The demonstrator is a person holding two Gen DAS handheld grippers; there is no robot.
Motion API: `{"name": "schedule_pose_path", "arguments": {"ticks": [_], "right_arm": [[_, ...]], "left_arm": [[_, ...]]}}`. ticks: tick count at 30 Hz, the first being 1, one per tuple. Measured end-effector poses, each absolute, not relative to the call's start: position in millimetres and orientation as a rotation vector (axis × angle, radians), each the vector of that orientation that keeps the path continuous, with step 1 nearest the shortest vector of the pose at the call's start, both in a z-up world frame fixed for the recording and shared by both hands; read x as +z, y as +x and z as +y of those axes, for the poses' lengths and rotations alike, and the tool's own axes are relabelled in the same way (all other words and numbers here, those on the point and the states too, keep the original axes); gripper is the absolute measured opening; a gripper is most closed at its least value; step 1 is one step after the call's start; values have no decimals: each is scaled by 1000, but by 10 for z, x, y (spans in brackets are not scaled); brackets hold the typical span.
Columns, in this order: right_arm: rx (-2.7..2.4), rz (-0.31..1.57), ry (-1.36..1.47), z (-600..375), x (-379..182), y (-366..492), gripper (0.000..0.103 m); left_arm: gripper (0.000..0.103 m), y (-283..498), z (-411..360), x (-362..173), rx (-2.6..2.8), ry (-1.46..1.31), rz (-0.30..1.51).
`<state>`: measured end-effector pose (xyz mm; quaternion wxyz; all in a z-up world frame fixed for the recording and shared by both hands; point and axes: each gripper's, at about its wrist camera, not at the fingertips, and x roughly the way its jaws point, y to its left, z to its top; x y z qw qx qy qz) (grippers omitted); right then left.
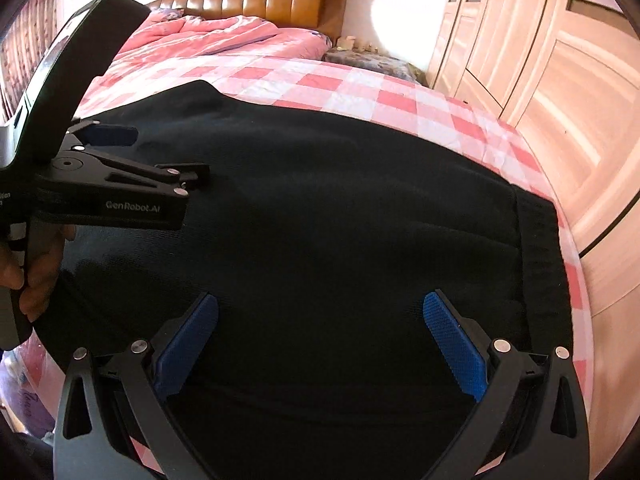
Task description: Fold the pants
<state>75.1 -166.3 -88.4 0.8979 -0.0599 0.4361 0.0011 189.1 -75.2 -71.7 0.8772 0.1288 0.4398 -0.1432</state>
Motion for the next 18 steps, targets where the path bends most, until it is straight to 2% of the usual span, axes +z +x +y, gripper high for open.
{"name": "schedule_pose_path", "arguments": {"ticks": [18], "right_arm": [[-10, 899, -127, -1670, -888, 710, 99]], "left_arm": [[102, 1865, -696, -726, -304, 245, 923]]}}
